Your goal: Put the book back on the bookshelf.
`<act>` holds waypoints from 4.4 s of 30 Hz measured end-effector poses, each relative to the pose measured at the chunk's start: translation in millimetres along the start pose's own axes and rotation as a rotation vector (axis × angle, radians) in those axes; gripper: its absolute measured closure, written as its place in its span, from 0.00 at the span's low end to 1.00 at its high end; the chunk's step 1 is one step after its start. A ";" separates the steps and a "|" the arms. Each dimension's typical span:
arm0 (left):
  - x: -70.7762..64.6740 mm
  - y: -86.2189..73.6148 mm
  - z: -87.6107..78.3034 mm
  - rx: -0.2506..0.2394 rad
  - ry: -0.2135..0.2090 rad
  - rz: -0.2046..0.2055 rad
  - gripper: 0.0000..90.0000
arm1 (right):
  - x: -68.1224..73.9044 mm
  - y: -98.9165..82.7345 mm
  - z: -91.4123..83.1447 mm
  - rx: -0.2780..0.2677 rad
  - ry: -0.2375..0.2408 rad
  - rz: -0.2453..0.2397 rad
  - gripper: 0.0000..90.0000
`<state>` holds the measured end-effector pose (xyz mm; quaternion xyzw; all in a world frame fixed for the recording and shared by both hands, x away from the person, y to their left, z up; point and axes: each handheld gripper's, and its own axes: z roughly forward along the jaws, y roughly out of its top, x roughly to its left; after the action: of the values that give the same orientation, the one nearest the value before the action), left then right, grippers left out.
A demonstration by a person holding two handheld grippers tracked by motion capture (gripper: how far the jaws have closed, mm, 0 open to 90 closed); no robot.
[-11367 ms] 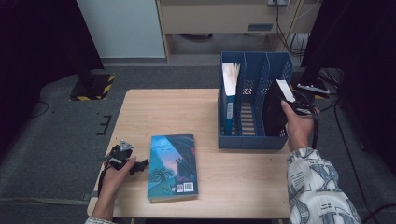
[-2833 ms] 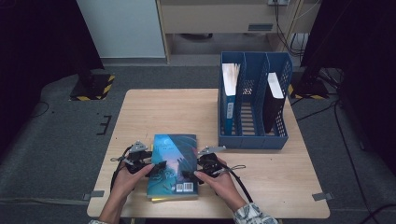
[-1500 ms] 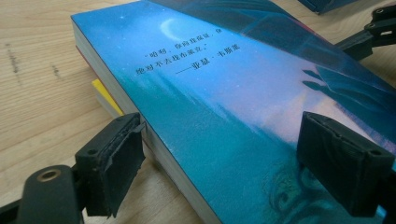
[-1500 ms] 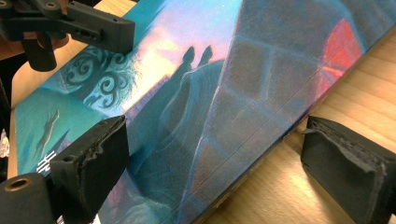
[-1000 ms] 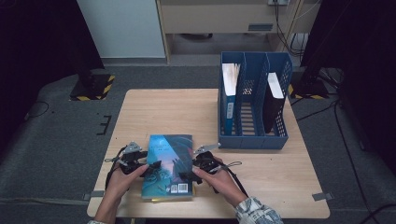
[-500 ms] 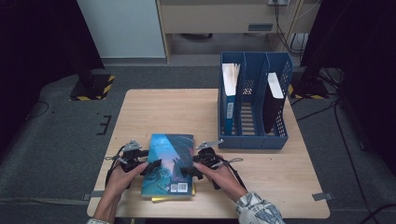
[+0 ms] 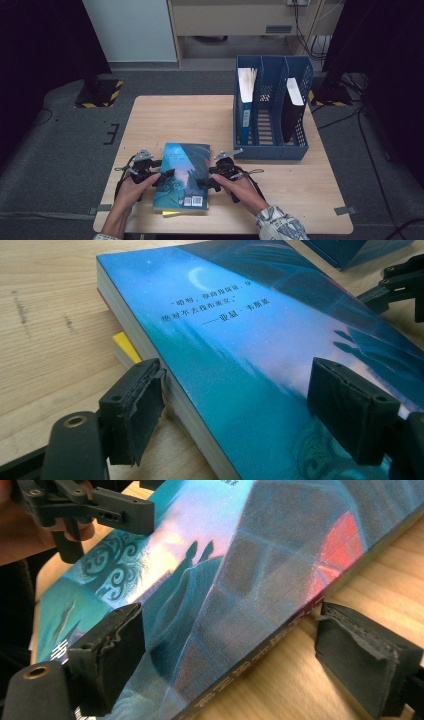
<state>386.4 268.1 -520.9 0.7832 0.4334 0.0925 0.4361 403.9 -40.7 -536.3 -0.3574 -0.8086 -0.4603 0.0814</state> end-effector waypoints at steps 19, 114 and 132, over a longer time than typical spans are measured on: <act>-2.8 -4.3 -18.0 0.031 0.073 0.035 0.25 | 14.1 -1.3 6.5 0.035 0.020 -0.029 0.21; 6.5 20.1 -39.0 0.032 0.010 -0.130 0.59 | 39.2 72.4 11.4 -0.018 -0.088 -0.061 0.69; 15.5 38.1 -52.2 0.001 0.020 -0.112 0.67 | 47.3 102.7 4.7 -0.062 -0.112 -0.114 0.75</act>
<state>391.3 302.1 -464.0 0.7570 0.4808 0.0758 0.4360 437.3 19.8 -446.7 -0.3383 -0.8163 -0.4683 -0.0015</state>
